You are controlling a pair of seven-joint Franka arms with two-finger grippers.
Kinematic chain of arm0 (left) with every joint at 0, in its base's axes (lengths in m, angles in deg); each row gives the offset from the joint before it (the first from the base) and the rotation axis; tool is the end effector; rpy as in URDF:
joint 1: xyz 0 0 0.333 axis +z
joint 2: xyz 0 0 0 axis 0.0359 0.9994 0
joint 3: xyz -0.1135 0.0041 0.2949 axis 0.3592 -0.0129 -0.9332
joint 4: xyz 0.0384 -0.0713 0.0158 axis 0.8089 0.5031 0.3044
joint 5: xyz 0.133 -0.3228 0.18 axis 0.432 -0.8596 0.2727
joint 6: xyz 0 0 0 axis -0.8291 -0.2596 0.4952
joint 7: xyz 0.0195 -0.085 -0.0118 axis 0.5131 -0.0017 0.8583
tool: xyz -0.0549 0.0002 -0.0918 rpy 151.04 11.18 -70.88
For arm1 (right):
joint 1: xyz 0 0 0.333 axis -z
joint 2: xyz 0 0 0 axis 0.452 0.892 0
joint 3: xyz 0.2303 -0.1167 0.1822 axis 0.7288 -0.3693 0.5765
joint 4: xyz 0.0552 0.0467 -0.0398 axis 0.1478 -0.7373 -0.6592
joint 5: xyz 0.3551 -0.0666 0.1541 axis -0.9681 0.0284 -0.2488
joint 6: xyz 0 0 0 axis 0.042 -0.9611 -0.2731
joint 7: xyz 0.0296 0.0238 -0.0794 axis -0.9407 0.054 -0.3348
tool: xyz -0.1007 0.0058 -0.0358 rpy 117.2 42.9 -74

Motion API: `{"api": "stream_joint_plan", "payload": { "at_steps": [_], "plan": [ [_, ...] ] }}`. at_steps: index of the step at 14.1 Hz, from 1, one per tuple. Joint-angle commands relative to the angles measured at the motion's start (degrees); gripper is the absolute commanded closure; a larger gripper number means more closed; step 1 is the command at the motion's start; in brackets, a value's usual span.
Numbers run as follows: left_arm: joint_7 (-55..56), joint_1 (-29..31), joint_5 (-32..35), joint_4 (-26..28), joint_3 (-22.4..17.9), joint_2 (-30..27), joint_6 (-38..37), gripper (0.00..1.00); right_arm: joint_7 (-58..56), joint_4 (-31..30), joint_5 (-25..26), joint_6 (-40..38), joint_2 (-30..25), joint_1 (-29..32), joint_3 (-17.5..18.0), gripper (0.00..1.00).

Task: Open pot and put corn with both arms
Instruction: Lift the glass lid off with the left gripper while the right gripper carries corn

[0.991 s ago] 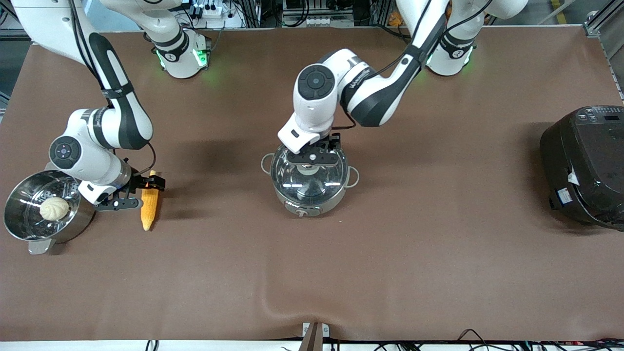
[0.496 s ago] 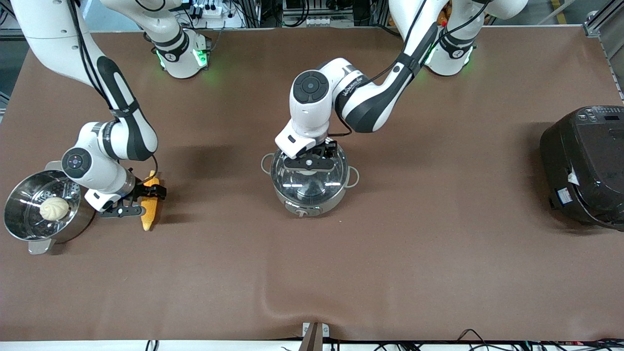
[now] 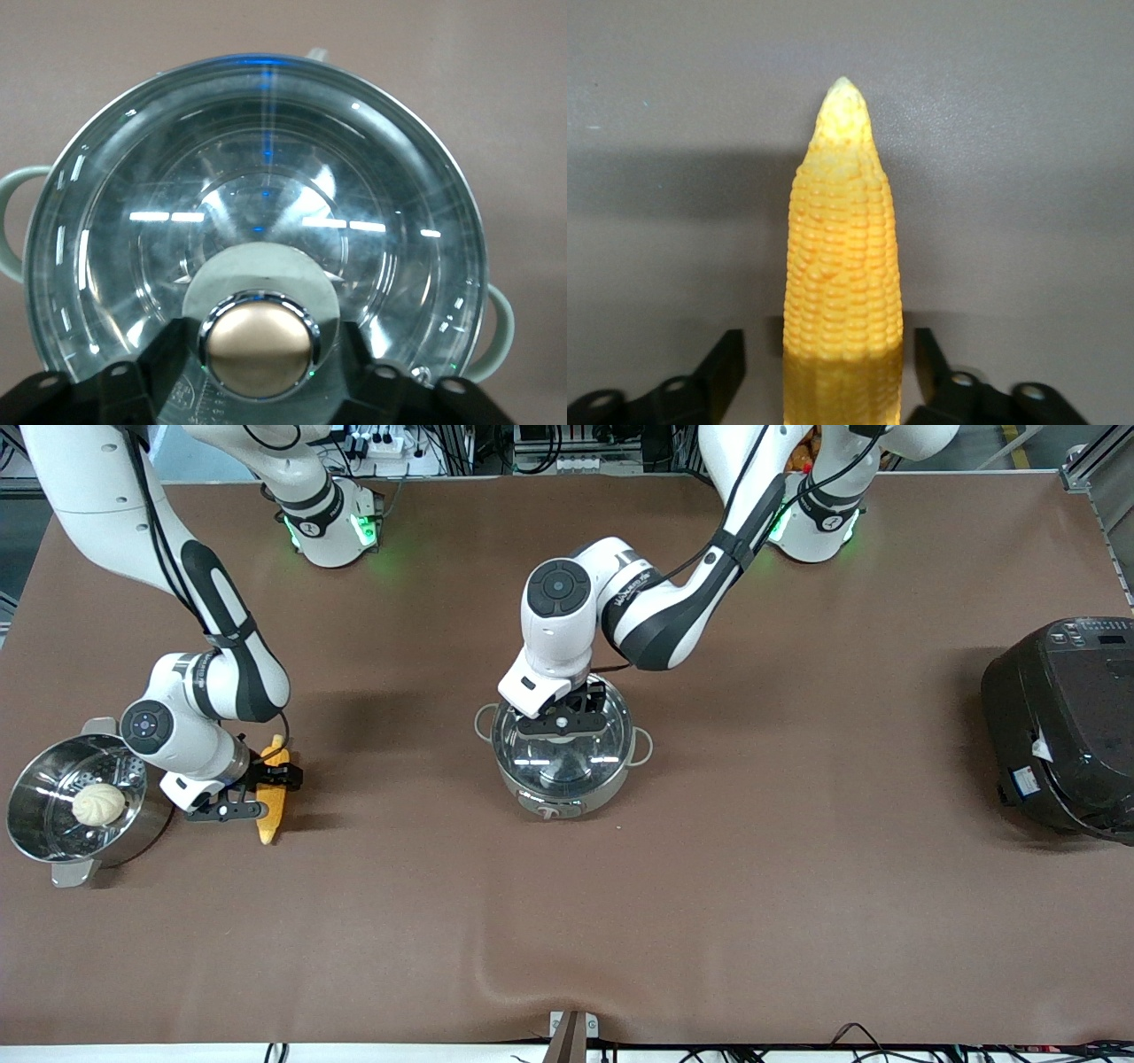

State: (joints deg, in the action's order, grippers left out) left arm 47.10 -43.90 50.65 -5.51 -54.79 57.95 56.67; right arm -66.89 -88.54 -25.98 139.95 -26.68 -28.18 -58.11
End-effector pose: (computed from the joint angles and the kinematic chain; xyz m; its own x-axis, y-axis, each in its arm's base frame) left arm 0.4855 -0.5455 0.3385 0.9957 0.0903 0.0222 0.0890 -0.9946 0.0528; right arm 0.5816 -0.0307 0.1845 0.9966 0.0724 -0.0392 0.0738 -0.9966 0.0365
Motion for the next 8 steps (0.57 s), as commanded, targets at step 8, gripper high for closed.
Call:
{"api": "stream_joint_plan", "payload": {
  "at_steps": [8],
  "plan": [
    [3.0, 0.0, 1.1, -1.4, -0.4, -3.2, -3.0, 1.00, 0.2, 15.9, 0.7, -26.6, -4.9, -3.4, 0.8, 0.83]
  ]
}}
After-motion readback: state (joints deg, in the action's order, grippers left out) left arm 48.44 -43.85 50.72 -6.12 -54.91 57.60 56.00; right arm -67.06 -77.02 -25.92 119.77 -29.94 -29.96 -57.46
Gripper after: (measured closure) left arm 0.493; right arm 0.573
